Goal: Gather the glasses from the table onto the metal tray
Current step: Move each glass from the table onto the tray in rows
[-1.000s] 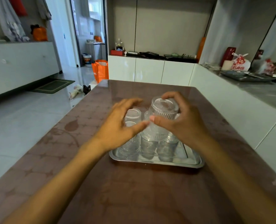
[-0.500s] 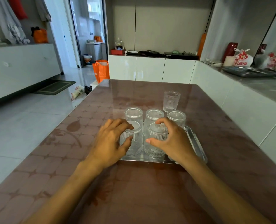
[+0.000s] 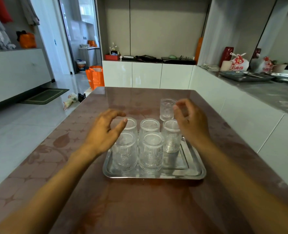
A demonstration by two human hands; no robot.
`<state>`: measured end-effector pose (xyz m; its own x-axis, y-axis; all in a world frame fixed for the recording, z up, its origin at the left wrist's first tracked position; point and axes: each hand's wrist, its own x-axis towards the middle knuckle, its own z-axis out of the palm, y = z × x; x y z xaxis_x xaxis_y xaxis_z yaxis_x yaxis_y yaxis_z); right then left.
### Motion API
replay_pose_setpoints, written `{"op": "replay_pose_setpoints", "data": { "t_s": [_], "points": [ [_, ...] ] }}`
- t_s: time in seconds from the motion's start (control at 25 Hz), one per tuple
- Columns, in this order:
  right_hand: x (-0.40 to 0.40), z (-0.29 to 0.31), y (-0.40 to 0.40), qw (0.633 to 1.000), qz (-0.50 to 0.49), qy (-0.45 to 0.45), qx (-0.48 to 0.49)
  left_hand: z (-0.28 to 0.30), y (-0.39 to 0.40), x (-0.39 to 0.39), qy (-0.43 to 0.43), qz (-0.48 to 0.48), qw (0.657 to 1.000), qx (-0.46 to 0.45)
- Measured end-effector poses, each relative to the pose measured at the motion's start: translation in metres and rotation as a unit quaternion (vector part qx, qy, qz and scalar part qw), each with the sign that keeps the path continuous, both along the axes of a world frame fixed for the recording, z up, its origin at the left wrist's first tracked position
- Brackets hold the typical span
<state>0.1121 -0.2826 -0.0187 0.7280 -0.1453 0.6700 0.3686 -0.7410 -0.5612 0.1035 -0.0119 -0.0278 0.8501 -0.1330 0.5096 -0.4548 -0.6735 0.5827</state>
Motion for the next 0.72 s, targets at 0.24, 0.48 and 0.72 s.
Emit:
{"op": "replay_pose_setpoints", "data": {
  "t_s": [0.24,0.48,0.72],
  "points": [
    [0.122,0.012,-0.038,0.943,0.043,0.288,-0.162,0.0,-0.019,0.032,0.08,-0.035,0.993,0.08],
    [0.163,-0.018,-0.034,0.944,0.014,0.293,-0.15,0.008,-0.003,0.029,0.038,-0.026,0.996,0.071],
    [0.117,0.004,-0.049,0.974,-0.015,0.173,-0.148,0.019,-0.012,0.018,0.031,0.002,0.999,0.018]
  ]
}}
